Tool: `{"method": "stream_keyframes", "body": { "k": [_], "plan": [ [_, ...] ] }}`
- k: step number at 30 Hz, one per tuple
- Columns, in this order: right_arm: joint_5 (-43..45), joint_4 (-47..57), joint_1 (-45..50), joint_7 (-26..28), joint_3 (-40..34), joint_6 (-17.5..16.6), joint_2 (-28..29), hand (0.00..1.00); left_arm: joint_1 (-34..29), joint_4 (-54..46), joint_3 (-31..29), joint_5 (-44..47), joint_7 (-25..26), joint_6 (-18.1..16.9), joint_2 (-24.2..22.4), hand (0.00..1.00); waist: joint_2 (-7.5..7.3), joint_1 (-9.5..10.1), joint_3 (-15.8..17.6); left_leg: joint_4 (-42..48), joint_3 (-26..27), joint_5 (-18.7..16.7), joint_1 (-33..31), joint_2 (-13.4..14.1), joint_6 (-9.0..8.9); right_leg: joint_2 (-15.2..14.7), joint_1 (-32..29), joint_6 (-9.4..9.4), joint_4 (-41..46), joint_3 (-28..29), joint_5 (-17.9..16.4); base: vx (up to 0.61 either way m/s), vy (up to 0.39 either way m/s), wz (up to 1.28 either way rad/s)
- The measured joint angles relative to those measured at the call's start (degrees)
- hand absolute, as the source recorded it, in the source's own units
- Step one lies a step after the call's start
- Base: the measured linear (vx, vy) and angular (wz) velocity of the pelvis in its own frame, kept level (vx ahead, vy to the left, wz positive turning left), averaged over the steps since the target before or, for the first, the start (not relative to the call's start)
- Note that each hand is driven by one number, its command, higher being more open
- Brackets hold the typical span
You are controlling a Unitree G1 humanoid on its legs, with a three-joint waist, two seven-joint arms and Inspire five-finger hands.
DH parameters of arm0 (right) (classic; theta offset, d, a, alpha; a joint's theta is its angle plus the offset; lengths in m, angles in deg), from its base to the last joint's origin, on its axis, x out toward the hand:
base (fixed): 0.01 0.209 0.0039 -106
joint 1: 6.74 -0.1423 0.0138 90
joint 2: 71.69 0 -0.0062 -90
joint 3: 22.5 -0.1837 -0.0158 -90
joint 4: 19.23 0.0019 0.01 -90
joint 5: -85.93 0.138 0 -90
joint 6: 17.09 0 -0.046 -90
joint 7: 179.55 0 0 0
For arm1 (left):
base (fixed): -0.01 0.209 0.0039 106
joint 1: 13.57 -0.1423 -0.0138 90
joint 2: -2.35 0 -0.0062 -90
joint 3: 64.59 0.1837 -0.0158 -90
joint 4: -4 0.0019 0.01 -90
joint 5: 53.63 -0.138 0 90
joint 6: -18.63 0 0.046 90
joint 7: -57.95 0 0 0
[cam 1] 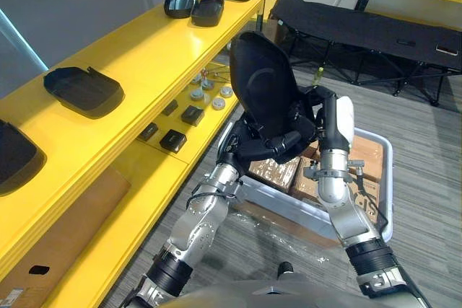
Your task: Walk over and take three plastic housings, then place them on the shelf
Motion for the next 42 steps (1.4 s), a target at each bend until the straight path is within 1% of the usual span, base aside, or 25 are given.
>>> {"method": "stream_keyframes", "body": {
  "k": [3,5,6,9,12,16,18,20,24,29,30,33,36,41,42],
  "plan": [
    [0.32,0.00,0.00,-0.02,1.41,-0.02,0.11,0.00,0.00,-0.02,0.06,-0.43,1.12,0.00,0.02,1.00,0.03,0.02,-0.20,0.00,-0.23,0.01,0.07,0.00,0.00,0.01,0.33,0.00,-0.14,-0.27,0.00,-0.02,0.006,0.05],
    [2.10,-0.01,0.01,-0.10,2.69,-0.03,0.62,0.00,-0.01,-0.12,0.06,-0.48,2.90,-0.01,0.02,1.00,0.06,0.05,-0.53,0.00,-0.25,0.01,0.08,0.00,0.01,0.01,0.37,-0.01,-0.17,-0.31,0.00,0.00,0.000,0.00],
    [2.27,-0.01,0.04,-0.13,3.11,-0.03,1.15,0.00,-0.01,-0.30,0.08,-0.49,4.09,-0.04,0.01,0.00,0.05,0.04,-0.70,0.00,-0.25,0.01,0.08,0.00,0.01,0.01,0.37,-0.02,-0.18,-0.31,0.01,0.00,0.000,0.00],
    [3.65,0.00,0.43,-0.44,4.96,-0.03,2.52,0.00,-0.01,-0.43,0.17,-0.43,10.00,-0.60,-0.16,0.00,-0.12,-0.04,-1.73,-0.02,-0.20,0.00,0.14,0.00,0.00,0.07,0.61,-0.13,-0.62,-0.33,0.16,0.00,0.000,0.00],
    [5.24,0.31,1.45,-1.54,5.54,-0.01,4.40,0.00,-0.07,-0.45,0.00,-0.27,13.80,-2.50,-1.07,0.00,-0.29,0.16,-1.84,-0.02,-0.20,0.00,0.15,0.00,0.00,0.11,0.78,-0.16,-0.96,-0.37,0.36,0.00,0.000,0.00],
    [7.08,1.25,2.31,-3.57,6.68,0.02,6.37,0.00,-0.07,-0.45,-0.56,0.13,15.46,-4.04,-1.62,0.00,-0.35,0.08,-1.88,-0.24,-0.01,0.00,0.43,0.00,-0.01,0.15,0.79,-0.21,-1.00,-0.26,0.39,-0.01,0.004,-0.03],
    [7.17,4.41,3.77,-4.46,8.51,0.01,6.35,0.00,-0.06,-0.43,-2.04,1.58,18.08,-4.36,-2.72,0.00,-0.43,-0.15,-1.92,-0.76,0.51,-0.07,1.04,0.04,-0.10,0.27,0.86,-0.21,-1.08,0.13,0.39,-0.01,0.009,-0.10],
    [7.19,6.58,4.69,-5.06,9.83,0.02,6.56,0.00,-0.07,-0.42,-2.69,2.41,18.67,-5.17,-3.05,0.00,-0.64,-0.16,-2.04,-0.76,0.59,-0.09,1.04,0.05,-0.12,0.29,0.80,-0.21,-1.10,0.20,0.39,0.00,0.005,-0.02],
    [7.22,7.10,4.69,-5.37,10.67,0.01,8.52,0.00,-0.07,-0.09,-3.22,2.56,19.57,-6.05,-3.50,0.00,-1.74,-0.10,-2.74,-0.76,0.62,-0.10,1.05,0.06,-0.14,0.29,0.80,-0.22,-1.12,0.20,0.39,0.00,0.000,0.00],
    [7.25,7.92,4.69,-5.36,11.44,0.00,9.16,0.00,-0.07,0.08,-3.64,2.17,19.44,-7.39,-3.49,0.00,-2.00,-0.08,-2.89,-0.73,0.62,-0.10,1.04,0.06,-0.14,0.29,0.79,-0.23,-1.13,0.18,0.38,0.00,0.000,0.00],
    [7.25,7.95,4.69,-5.36,11.44,0.00,9.16,1.00,-0.07,0.08,-3.64,2.14,19.40,-7.41,-3.49,0.00,-2.00,-0.11,-2.89,-0.72,0.62,-0.11,1.06,0.06,-0.14,0.28,0.80,-0.23,-1.13,0.18,0.38,0.00,0.000,0.00],
    [7.36,8.30,4.78,-4.83,11.48,0.02,9.11,1.00,-0.07,0.09,-3.80,3.05,19.03,-7.50,-3.45,0.00,-2.00,-0.27,-2.89,-0.71,0.72,-0.11,1.06,0.06,-0.14,0.28,0.73,-0.23,-1.15,0.22,0.38,0.00,0.000,0.00],
    [9.72,9.97,5.47,-4.53,11.60,-0.52,8.97,1.00,-0.07,0.10,-3.86,2.97,19.31,-7.59,-3.44,0.00,-2.02,-0.34,-2.90,-0.69,0.83,-0.12,1.06,0.06,-0.15,0.28,0.68,-0.23,-1.22,0.28,0.38,0.00,0.000,0.00],
    [14.16,9.97,6.64,-4.03,11.05,-0.95,8.78,1.00,-0.07,0.01,-3.80,-8.71,23.01,-7.61,-3.44,0.00,-2.06,-0.30,-2.93,-0.65,0.85,-0.12,1.06,0.05,-0.16,0.28,0.78,-0.23,-1.40,0.25,0.38,0.00,0.000,0.00],
    [16.25,10.12,6.68,-3.28,11.03,-1.04,8.74,1.00,-0.08,-0.08,-4.14,-11.25,23.92,-7.61,-3.45,0.00,-2.06,-0.33,-2.93,-0.64,0.85,-0.13,1.06,0.05,-0.17,0.29,0.80,-0.23,-1.45,0.24,0.38,0.00,0.000,0.00]
  ]
}}
